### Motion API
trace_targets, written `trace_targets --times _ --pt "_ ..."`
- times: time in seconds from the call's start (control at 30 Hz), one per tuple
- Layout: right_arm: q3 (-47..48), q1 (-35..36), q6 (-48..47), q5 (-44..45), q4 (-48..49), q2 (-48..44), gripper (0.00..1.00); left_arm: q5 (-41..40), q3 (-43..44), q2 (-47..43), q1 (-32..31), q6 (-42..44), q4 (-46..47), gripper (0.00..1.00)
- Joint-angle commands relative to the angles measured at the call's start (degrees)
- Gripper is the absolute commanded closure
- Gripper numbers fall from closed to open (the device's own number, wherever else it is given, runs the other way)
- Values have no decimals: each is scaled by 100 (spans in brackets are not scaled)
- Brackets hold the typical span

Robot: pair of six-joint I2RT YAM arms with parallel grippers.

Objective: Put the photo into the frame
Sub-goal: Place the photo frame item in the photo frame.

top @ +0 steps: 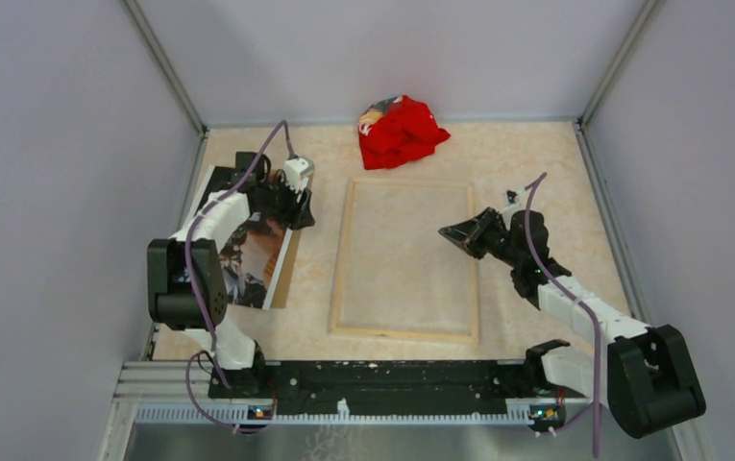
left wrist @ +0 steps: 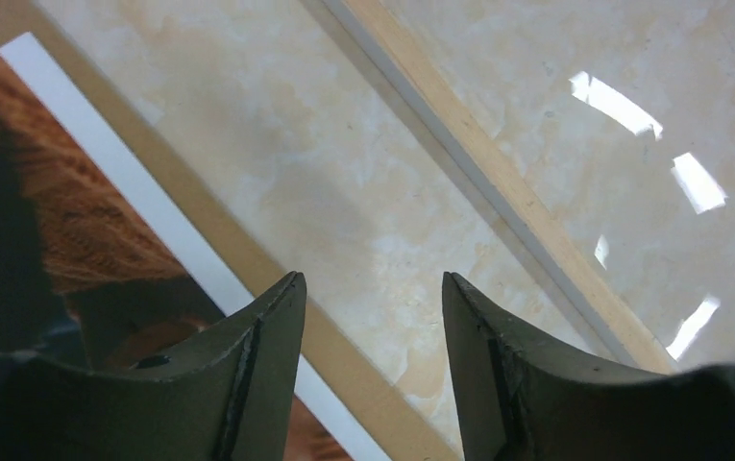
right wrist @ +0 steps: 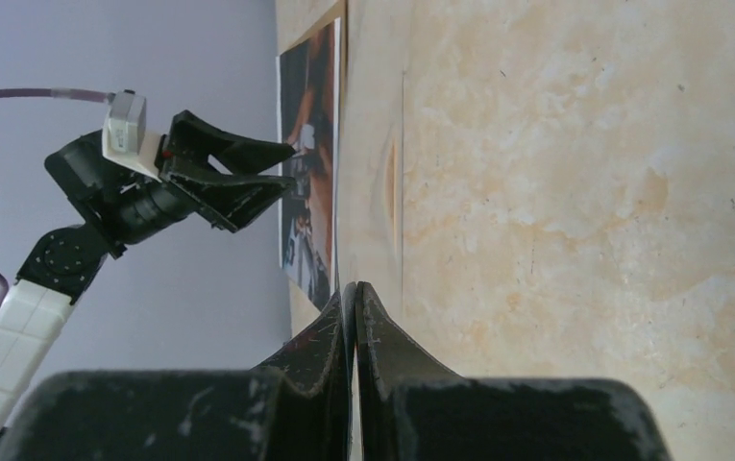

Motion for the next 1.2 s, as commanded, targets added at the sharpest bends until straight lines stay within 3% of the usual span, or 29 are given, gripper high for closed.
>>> trace_targets --times 0.0,0.33,0.47,0.53,1.17 --pt "265 -44 119 -76 624 77 100 220 -205 118 -294 37 121 43" --pt "134 -54 340 -281 811 195 100 484 -233 763 -659 -956 128 47" --pt "-6 -54 646 -335 1051 162 100 701 -348 873 -674 -1156 243 64" --pt "-2 -54 678 -361 1107 151 100 821 -448 841 -692 -1235 342 68" --pt "-460 -54 1219 -403 1249 109 100 640 -647 992 -762 -1275 487 65"
